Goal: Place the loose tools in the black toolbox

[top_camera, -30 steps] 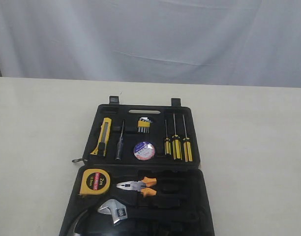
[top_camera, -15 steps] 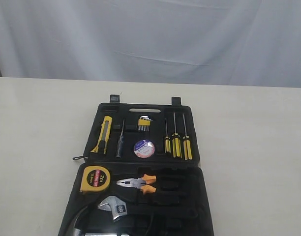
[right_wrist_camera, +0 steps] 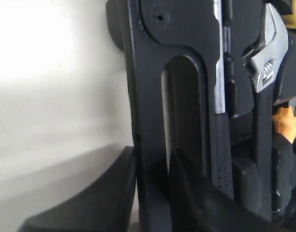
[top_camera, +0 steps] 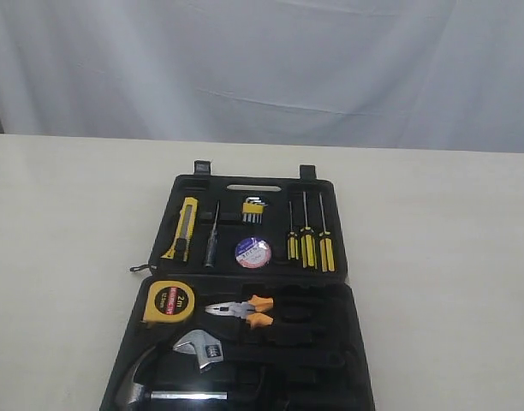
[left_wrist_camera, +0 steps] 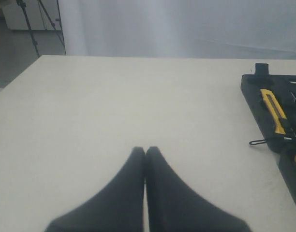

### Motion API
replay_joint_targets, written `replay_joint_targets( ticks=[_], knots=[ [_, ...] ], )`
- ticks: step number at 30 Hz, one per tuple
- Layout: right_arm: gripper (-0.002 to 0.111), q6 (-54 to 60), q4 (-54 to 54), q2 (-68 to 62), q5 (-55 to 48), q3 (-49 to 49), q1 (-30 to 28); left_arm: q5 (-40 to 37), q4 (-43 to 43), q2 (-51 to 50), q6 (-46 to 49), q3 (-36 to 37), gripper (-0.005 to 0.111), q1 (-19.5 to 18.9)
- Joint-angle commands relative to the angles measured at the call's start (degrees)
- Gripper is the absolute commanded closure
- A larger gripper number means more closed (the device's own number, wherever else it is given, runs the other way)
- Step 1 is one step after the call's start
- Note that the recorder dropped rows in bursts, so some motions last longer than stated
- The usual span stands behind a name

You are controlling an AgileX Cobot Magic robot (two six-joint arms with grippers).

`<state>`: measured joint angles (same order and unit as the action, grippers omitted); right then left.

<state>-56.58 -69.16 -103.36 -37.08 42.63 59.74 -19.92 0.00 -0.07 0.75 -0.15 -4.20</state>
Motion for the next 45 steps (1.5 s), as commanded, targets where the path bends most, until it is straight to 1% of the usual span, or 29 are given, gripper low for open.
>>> replay_joint_targets(
  ticks=[1, 5, 8, 12, 15, 17, 20, 23, 27, 32, 36, 39, 41, 45],
  knots=[
    [0.109, 0.38, -0.3, 3.8, -5.39, -0.08, 1.16, 0.31, 0.0, 0.07, -0.33, 0.15, 0.107, 0.27],
    [0.109, 2.77, 0.54, 9.48, -6.03, -0.08, 4.77, 0.31, 0.0, 0.07, -0.33, 0.15, 0.107, 0.27],
    [0.109, 5.62, 4.78, 13.9, -9.0, 0.99, 6.71, 0.31, 0.0, 0.07, -0.33, 0.15, 0.107, 0.27],
    [0.109, 15.48, 11.85, 17.89, -15.73, 4.58, 6.71, 0.31, 0.0, 0.07, -0.33, 0.15, 0.107, 0.27],
    [0.109, 21.13, 12.31, 19.69, -18.84, 7.75, 5.87, 0.31, 0.0, 0.07, -0.33, 0.15, 0.107, 0.27],
    [0.109, 23.4, 12.31, 20.22, -19.39, 9.8, 3.88, 0.31, 0.0, 0.07, -0.33, 0.15, 0.107, 0.27],
    [0.109, 25.61, 12.31, 20.37, -18.66, 12.68, -1.1, 0.31, 0.0, 0.07, -0.33, 0.15, 0.107, 0.27],
    [0.109, 29.83, 12.31, 20.37, -14.03, 14.85, -7.67, 0.31, 0.0, 0.07, -0.33, 0.15, 0.107, 0.27],
    [0.109, 32.84, 12.57, 20.27, -8.25, 17.68, -18.32, 0.31, 0.0, 0.07, -0.33, 0.15, 0.107, 0.27],
    [0.109, 39.51, 19.64, 19.96, -1.74, 20.75, -30.84, 0.31, 0.0, 0.07, -0.33, 0.15, 0.107, 0.27],
    [0.109, 46.82, 29.4, 16.6, 2.5, 22.2, -42.08, 0.31, 0.0, 0.07, -0.33, 0.15, 0.107, 0.27],
    [0.109, 57.85, 41.45, 13.25, 5.48, 22.89, -49.49, 0.31, 0.0, 0.07, -0.33, 0.15, 0.107, 0.27],
    [0.109, 65.07, 49.66, 12.57, 7.18, 23.45, -52.15, 0.31, 0.0, 0.07, -0.33, 0.15, 0.107, 0.27],
    [0.109, 73.13, 61.8, 12.57, 7.67, 25.66, -53.34, 0.31, 0.0, 0.07, -0.33, 0.15, 0.107, 0.27]
  ],
)
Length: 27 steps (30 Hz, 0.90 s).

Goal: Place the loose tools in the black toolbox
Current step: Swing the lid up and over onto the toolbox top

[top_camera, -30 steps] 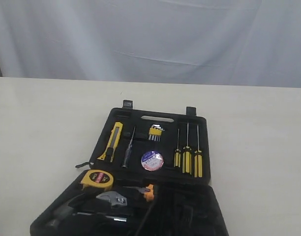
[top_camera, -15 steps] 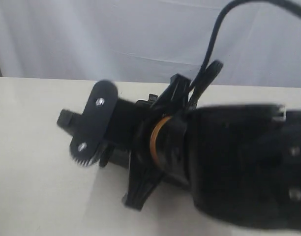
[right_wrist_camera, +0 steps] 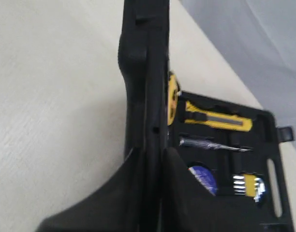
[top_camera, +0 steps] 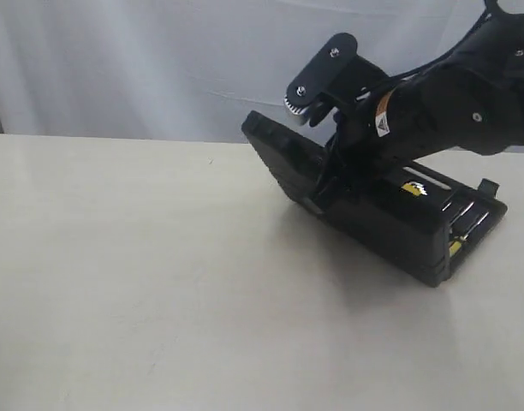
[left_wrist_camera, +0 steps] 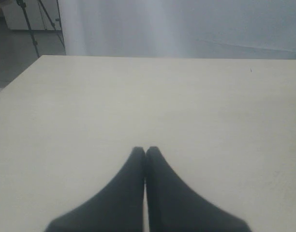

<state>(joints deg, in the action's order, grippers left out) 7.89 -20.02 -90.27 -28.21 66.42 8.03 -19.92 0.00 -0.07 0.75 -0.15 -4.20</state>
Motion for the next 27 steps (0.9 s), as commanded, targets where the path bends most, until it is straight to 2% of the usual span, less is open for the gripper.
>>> replay_joint_targets(
  ticks=[1, 10, 18, 23, 27],
  knots=[
    [0.109, 10.35, 15.07, -0.52, -1.49, 2.74, -1.64, 0.31, 0.0, 0.07, -0.33, 0.15, 0.107, 0.27],
    [0.109, 14.4, 25.19, -0.42, -10.47, 11.3, 1.26, 0.31, 0.0, 0.07, -0.33, 0.15, 0.107, 0.27],
    [0.109, 14.49, 33.07, 0.36, -13.09, 14.79, 3.09, 0.31, 0.0, 0.07, -0.33, 0.15, 0.107, 0.27],
    [0.109, 14.49, 33.77, 0.36, -13.24, 15.14, 0.4, 0.31, 0.0, 0.07, -0.33, 0.15, 0.107, 0.27],
    [0.109, 15.94, 34.22, -0.42, -13.63, 15.14, -4.62, 0.31, 0.0, 0.07, -0.33, 0.15, 0.107, 0.27]
  ],
)
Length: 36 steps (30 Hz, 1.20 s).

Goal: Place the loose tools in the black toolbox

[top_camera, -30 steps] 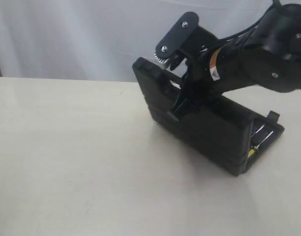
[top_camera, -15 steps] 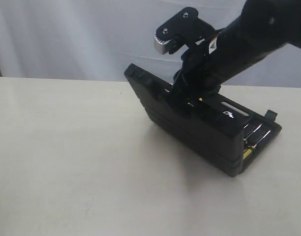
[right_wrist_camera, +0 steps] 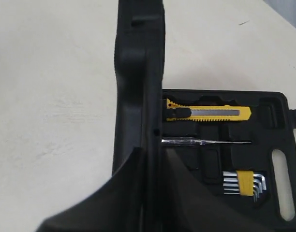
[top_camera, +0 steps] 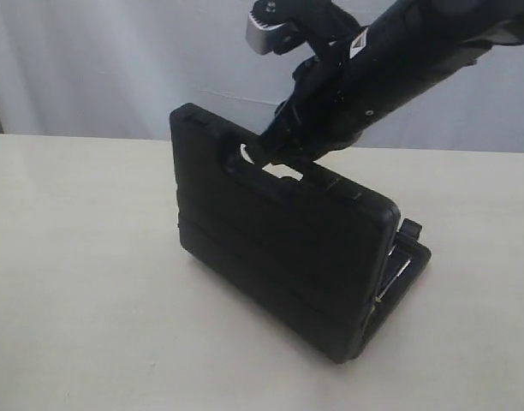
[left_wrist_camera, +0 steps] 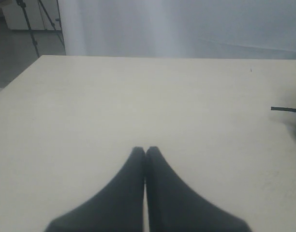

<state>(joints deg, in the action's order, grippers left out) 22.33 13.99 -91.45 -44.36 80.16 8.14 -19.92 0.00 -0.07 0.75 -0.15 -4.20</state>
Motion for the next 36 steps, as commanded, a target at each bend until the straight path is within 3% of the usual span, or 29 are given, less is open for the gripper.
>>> replay_joint_targets(
  ticks=[1, 10, 19, 24, 26, 29, 30, 36],
  knots=[
    [0.109, 2.39, 0.2, 0.14, 2.02, 1.4, -6.27, 0.31, 0.0, 0.07, -0.33, 0.15, 0.107, 0.27],
    [0.109, 8.57, 1.05, -13.17, 2.94, 1.4, -16.4, 0.31, 0.0, 0.07, -0.33, 0.15, 0.107, 0.27],
    [0.109, 9.85, 1.05, -28.79, 5.48, 1.4, -17.15, 0.31, 0.0, 0.07, -0.33, 0.15, 0.107, 0.27],
    [0.108, 8.98, 1.05, -30.94, 4.76, 1.4, -17.15, 0.31, 0.0, 0.07, -0.33, 0.15, 0.107, 0.27],
    [0.092, 8.98, 0.93, -30.73, 4.76, 1.4, -17.15, 0.31, 0.0, 0.07, -0.33, 0.15, 0.107, 0.27],
    [0.054, 8.98, 0.93, -30.73, 4.76, 1.4, -17.15, 0.31, 0.0, 0.07, -0.33, 0.15, 0.107, 0.27],
    [0.047, 8.98, 0.93, -30.73, 4.76, 1.4, -17.15, 0.31, 0.0, 0.07, -0.33, 0.15, 0.107, 0.27],
    [0.044, 8.98, 0.93, -29.83, 3.52, 1.95, -17.15, 0.31, 0.0, 0.07, -0.33, 0.15, 0.107, 0.27]
  ],
)
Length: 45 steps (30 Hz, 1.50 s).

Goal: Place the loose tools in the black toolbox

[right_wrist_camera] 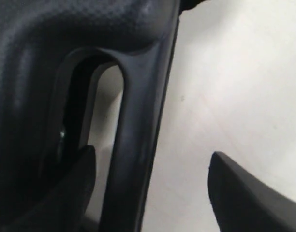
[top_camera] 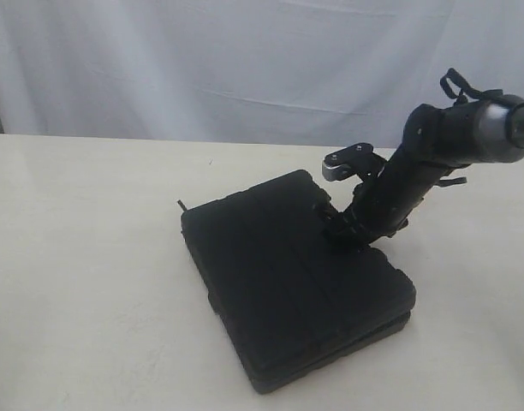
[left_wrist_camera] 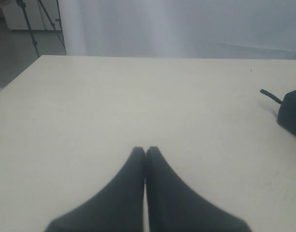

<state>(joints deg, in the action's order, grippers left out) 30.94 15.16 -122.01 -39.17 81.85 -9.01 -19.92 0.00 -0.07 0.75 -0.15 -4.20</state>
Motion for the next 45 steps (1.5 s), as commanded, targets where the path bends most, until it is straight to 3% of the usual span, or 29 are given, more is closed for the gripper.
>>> replay_joint_targets(
  ticks=[1, 36, 42, 44, 45],
  knots=[
    [0.044, 0.36, -0.23, 1.02, -1.66, 0.37, 0.0, 0.31, 0.0, 0.07, -0.33, 0.15, 0.107, 0.27],
    [0.044, 0.36, -0.23, 3.94, -2.34, 3.56, 1.49, 0.31, 0.0, 0.07, -0.33, 0.15, 0.107, 0.27],
    [0.044, -0.3, -0.23, 4.02, -6.51, 9.94, 2.68, 0.31, 0.0, 0.07, -0.33, 0.15, 0.107, 0.27],
    [0.054, -0.67, -0.23, 4.43, -8.77, 13.14, 3.82, 0.31, 0.0, 0.07, -0.33, 0.15, 0.107, 0.27],
    [0.068, -0.67, -0.23, 4.97, -10.09, 14.21, 4.56, 0.31, 0.0, 0.07, -0.33, 0.15, 0.107, 0.27]
  ],
)
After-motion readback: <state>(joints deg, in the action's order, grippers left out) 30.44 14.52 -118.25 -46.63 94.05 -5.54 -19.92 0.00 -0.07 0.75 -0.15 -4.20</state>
